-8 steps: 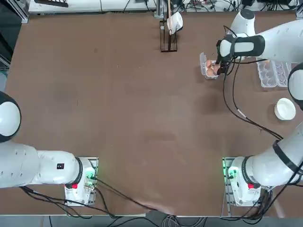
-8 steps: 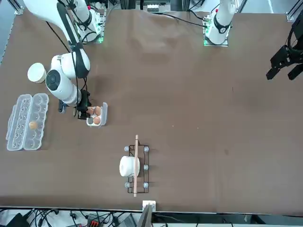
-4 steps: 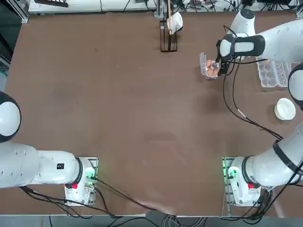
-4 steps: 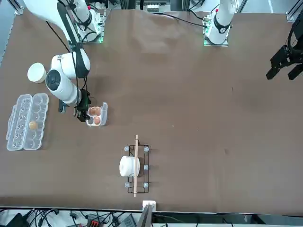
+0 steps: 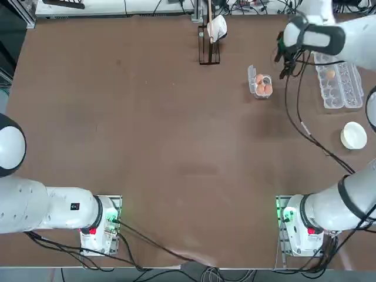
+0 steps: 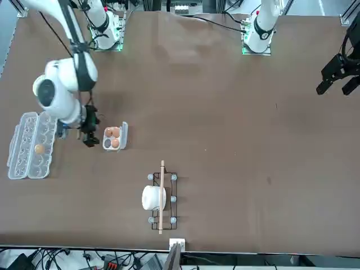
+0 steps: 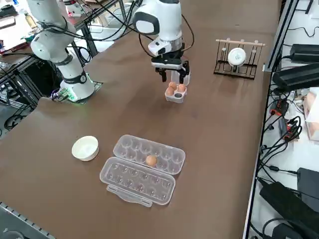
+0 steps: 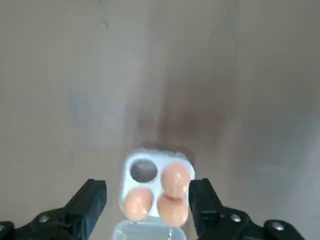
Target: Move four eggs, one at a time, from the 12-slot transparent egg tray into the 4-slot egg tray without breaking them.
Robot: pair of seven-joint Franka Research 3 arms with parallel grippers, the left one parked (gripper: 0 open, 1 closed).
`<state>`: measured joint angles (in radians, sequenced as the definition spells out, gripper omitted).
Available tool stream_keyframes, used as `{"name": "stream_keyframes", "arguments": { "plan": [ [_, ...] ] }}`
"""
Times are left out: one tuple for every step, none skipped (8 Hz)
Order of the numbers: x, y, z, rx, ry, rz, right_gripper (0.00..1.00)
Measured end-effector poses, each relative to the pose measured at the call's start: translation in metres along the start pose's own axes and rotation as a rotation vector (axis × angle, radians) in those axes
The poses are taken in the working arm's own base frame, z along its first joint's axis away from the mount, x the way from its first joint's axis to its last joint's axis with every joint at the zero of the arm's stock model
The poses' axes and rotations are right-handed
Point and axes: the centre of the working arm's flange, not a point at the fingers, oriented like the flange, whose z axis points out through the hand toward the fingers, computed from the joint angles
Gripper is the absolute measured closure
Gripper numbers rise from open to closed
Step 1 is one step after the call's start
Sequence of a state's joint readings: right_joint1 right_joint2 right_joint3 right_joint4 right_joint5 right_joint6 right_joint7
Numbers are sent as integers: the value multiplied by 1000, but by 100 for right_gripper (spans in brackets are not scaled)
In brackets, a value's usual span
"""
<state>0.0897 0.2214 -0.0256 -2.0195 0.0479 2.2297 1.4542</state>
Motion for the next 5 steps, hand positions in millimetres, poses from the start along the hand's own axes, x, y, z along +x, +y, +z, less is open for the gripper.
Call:
{"name": "stream_keyframes", "arguments": {
  "plan": [
    [40,-3,-16,17,4,-13,0],
    [81,-1,-23,25,23,-25,0],
    [118,1,-21,18,53,-21,1],
    [149,0,-14,7,74,5,1],
    [179,-2,-3,-1,83,41,2]
  ]
}}
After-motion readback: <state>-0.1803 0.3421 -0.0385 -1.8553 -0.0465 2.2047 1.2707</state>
